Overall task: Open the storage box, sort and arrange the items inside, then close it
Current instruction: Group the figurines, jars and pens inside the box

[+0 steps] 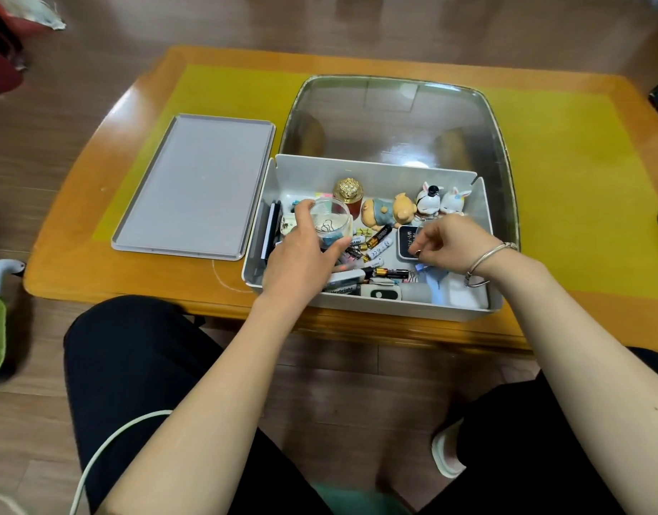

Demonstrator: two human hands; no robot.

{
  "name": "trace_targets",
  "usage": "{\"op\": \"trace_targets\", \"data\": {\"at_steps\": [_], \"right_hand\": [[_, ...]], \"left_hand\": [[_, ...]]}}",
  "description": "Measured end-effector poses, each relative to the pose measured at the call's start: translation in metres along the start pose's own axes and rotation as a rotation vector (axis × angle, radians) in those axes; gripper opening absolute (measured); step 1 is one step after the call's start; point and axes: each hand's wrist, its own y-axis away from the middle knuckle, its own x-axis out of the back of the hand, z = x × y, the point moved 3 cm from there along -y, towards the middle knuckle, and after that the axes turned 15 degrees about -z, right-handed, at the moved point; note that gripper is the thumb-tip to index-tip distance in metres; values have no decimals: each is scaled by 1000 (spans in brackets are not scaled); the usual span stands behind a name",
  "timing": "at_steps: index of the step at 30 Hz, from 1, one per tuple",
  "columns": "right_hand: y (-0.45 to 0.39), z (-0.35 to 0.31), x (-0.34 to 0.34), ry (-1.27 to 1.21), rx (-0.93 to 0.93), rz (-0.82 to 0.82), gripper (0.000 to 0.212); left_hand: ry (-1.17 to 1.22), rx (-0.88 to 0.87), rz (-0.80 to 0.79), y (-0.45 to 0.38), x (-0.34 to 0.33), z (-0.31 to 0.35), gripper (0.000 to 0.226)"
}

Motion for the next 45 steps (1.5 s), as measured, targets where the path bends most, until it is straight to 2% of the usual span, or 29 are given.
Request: {"op": "trace_targets", "data": {"at_steps": [5,10,16,20,24,27,31,35,39,40,42,45], "right_hand": [[-6,-6,0,131,-29,-117,6],[-13,-14,-4,280,-96,-203,9],[-14,-17,-8,348,-107,-180,12],[-4,-18,7,170,-51,11,9],[5,-33,17,-243,108,269,7],[7,-48,11,-414,223,284,7],[1,-62,4,-451,280,280,4],[-4,-69,2,-462,299,320,15],[-6,-75,-2,-435,326,285,6],[-6,-76,-3,-435,335,288,10],[-5,-73,-3,-489,345,310,16],[-3,-64,-1,-629,341,344,12]], "left_hand": [[-2,-10,-10,0,0,0,71],[6,-12,-10,0,0,0,71],[68,-48,-14,-2,0,-1,73],[103,-89,12,-3,-1,-2,73],[132,-164,14,-4,-2,-2,76],[173,-183,1,-4,-2,-2,78],[199,-205,-3,-3,-1,-2,78],[187,-227,-21,-3,0,-1,78],[188,-239,-26,-2,0,0,78],[187,-243,-27,-2,0,0,78],[187,-243,-26,-2,0,0,77],[192,-234,-17,-4,-1,-2,76]]}}
